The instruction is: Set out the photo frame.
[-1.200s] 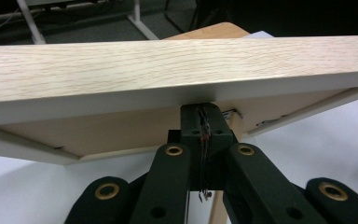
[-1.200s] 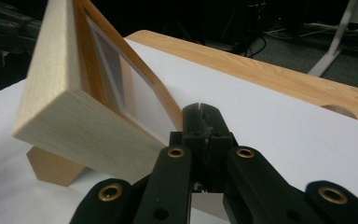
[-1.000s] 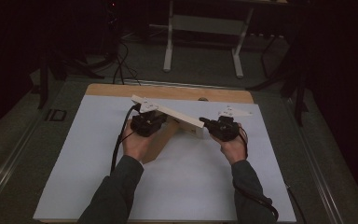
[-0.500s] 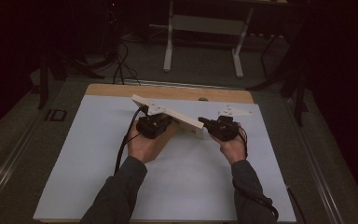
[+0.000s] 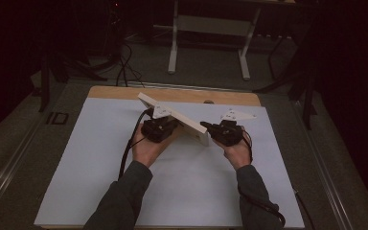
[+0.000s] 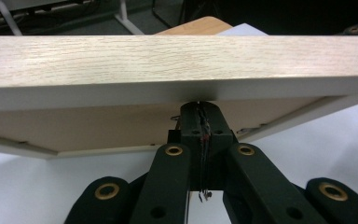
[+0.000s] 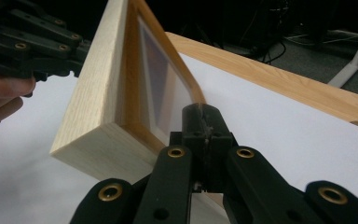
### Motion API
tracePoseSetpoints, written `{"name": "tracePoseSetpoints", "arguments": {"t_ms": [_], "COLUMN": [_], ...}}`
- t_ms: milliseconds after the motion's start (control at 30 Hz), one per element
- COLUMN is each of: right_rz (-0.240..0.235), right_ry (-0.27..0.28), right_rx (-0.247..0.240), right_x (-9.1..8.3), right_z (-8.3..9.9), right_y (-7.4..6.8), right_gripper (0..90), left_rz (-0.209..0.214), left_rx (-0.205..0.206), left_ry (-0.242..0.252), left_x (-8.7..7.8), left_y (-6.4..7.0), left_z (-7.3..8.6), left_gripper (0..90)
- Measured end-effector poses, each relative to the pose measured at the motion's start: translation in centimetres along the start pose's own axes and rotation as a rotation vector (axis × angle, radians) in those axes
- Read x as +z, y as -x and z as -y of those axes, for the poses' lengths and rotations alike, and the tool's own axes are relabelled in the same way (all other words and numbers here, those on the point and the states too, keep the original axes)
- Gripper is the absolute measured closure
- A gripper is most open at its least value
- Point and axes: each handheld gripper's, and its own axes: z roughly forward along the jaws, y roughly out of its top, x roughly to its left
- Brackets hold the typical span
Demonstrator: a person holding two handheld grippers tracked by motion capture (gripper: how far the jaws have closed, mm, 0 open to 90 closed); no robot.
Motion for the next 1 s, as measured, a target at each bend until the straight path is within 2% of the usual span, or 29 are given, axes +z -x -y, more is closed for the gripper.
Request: {"name": "tracePoseSetpoints", "arguments": {"t_ms": [767,1000], "right_rz": [-0.061,-0.073], "right_ry": [0.0,-0.001], "right_rx": [-0.05,-0.064], "right_x": [0.0,-0.3], "right_z": [0.2,0.1], "right_y": [-1.8,-2.1], "right_gripper": [89.9,89.9], "left_rz": [0.011,0.02], "left_rx": [0.016,0.006], "left_ry": [-0.001,-0.001], "left_x": [-0.1,0.1], "left_y": [-0.2,-0.4], "left_z": [-0.1,-0.2], "left_gripper": [90.0,90.0]}}
